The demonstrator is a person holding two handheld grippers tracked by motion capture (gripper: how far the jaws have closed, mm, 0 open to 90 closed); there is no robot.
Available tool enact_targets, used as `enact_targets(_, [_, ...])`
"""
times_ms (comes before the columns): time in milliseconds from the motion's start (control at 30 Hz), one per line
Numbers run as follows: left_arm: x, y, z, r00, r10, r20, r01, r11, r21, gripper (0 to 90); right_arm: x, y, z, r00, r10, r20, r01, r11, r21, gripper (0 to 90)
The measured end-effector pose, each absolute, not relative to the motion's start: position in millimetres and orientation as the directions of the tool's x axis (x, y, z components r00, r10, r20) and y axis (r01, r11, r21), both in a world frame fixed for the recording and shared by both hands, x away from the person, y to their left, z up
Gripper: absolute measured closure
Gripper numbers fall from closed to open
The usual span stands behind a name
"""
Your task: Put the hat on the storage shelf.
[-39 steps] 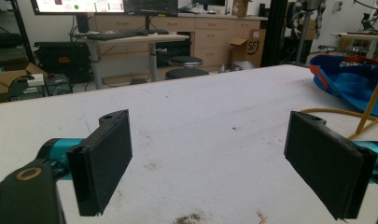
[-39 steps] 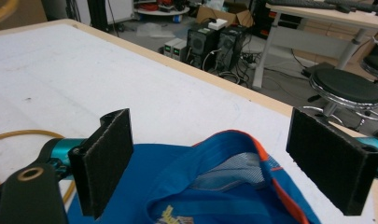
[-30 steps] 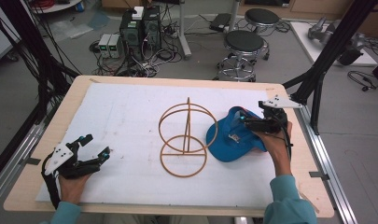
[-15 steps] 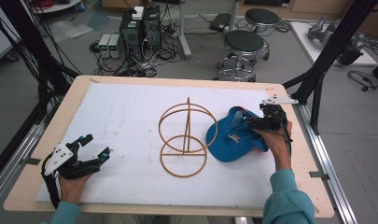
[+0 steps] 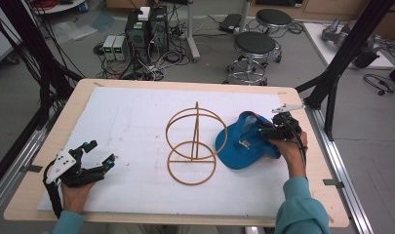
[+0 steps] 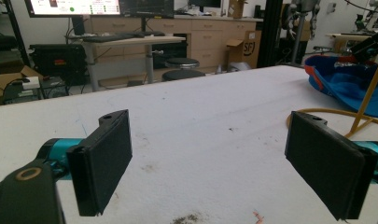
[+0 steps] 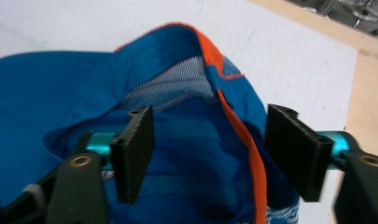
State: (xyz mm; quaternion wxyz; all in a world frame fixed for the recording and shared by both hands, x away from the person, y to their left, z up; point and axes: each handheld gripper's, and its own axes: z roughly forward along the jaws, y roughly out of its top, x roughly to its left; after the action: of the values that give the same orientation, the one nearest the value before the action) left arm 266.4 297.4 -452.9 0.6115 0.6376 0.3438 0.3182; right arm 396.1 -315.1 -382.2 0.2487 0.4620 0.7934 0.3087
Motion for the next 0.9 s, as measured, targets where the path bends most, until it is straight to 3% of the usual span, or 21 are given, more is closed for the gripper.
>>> enact_targets(167, [266.2,297.4,-452.9,0.56,0.828,-0.012,0.048,-0.018,0.999,15.2,397.2,-318.5,-386.9,-0.427,0.899,-0.099,0.627,0.374,0.683,46.0])
enact_targets(433, [265.9,297.3,-453.0,0.562,0.827,-0.011,0.045,-0.017,0.999,15.2,398.4,-319.6,-390.6,-0.415,0.9,-0.131,0.652,0.394,0.648,48.9])
enact_targets(600, [265.8,297.5,-453.1,0.563,0.826,-0.01,0.043,-0.017,0.999,15.2,398.0,-320.6,-390.3,-0.417,0.9,-0.13,0.657,0.397,0.641,69.7])
enact_targets(900, [265.6,297.5,-453.1,0.564,0.826,-0.009,0.042,-0.017,0.999,15.2,398.9,-320.7,-392.8,-0.411,0.908,-0.079,0.698,0.369,0.613,86.2])
